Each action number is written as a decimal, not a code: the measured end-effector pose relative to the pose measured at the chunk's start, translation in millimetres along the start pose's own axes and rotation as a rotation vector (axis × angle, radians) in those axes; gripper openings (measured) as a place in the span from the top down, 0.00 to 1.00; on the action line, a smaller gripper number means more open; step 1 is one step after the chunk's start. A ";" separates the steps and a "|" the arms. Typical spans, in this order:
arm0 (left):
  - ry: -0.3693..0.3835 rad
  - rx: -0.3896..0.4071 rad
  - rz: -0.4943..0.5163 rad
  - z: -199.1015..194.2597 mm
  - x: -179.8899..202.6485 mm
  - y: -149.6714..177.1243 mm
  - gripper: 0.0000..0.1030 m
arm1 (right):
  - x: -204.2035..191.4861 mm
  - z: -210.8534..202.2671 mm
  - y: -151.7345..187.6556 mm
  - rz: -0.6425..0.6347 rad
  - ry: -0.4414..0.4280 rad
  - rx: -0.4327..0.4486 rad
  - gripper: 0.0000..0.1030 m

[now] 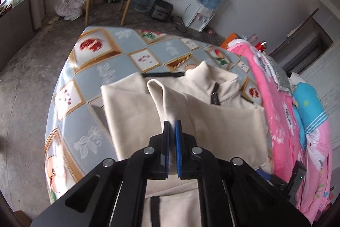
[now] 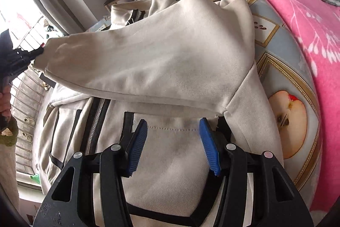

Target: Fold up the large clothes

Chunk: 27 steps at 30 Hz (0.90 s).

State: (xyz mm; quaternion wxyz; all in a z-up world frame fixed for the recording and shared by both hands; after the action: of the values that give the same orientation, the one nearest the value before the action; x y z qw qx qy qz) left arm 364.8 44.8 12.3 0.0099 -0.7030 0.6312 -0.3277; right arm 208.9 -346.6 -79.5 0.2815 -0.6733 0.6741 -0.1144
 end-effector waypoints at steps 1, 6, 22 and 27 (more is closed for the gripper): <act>-0.020 -0.020 -0.010 8.9 -11.0 7.1 0.96 | -1.3 -0.1 -0.1 -0.006 0.007 -0.006 0.51; -0.038 -0.058 -0.057 31.7 -45.9 32.2 0.96 | -1.4 -23.9 -9.4 -0.045 0.037 0.012 0.51; -0.067 -0.025 0.042 33.1 -43.1 40.9 0.95 | 139.4 37.1 -148.8 0.289 0.175 -0.037 0.70; -0.064 -0.006 0.075 30.5 -41.7 43.5 0.95 | 126.7 21.8 -159.7 0.215 0.208 0.066 0.97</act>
State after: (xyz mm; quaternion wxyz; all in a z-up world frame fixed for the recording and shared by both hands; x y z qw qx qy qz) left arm 341.4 61.0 -48.9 0.0403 -0.6889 0.6576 -0.3022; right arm 363.5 -475.6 -40.7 0.2428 -0.5722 0.7636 -0.1747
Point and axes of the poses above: each gripper's, at about its wrist camera, not at the fingertips, and z roughly the way its jaws point, x to its right, y to its underside, the point moved 4 cm from there along z, roughly the way its jaws point, and after that the axes turned 5 degrees about -z, right-handed, at the moved point
